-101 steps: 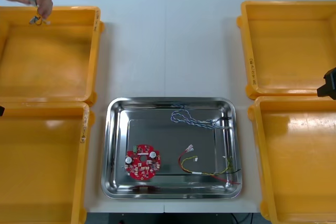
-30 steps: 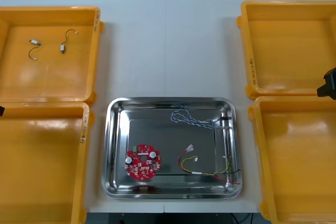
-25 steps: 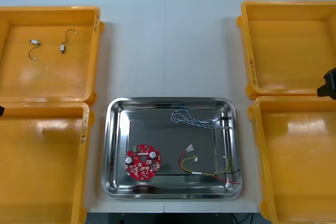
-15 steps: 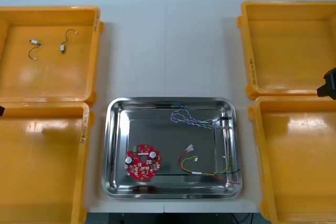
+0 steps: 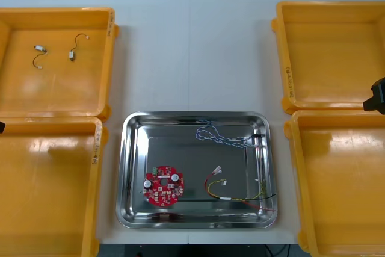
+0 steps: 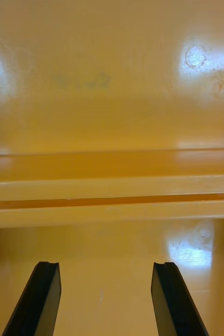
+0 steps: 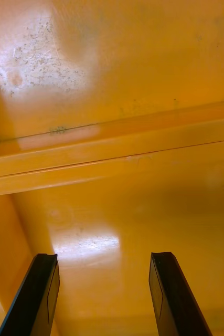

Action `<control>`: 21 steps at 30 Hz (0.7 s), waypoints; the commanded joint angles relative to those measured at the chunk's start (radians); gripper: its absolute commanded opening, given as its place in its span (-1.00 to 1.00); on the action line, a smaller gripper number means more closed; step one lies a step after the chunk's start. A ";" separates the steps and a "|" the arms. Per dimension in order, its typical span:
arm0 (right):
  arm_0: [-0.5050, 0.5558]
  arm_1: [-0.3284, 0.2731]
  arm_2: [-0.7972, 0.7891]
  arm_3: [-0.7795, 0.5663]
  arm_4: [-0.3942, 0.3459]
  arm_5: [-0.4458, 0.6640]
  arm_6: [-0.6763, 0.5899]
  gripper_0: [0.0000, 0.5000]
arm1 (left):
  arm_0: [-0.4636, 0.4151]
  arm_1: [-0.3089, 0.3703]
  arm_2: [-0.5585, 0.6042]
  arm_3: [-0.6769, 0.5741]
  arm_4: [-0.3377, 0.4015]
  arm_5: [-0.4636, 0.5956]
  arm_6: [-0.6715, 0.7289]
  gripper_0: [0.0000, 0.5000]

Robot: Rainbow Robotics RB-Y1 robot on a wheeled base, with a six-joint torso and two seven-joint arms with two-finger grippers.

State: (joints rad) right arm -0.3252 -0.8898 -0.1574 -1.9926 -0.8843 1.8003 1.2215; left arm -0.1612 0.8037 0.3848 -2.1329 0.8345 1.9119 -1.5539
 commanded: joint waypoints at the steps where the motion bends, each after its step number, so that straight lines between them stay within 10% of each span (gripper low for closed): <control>1: 0.008 -0.044 -0.033 -0.026 -0.001 -0.001 0.024 1.00 | 0.014 -0.009 0.016 -0.007 -0.011 0.008 -0.032 1.00; 21: 0.008 -0.044 -0.033 -0.026 -0.001 -0.001 0.024 1.00 | 0.014 -0.009 0.016 -0.007 -0.011 0.008 -0.032 1.00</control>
State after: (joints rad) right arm -0.3252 -0.8898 -0.1574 -1.9926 -0.8843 1.8003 1.2215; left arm -0.1612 0.8037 0.3848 -2.1329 0.8345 1.9119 -1.5539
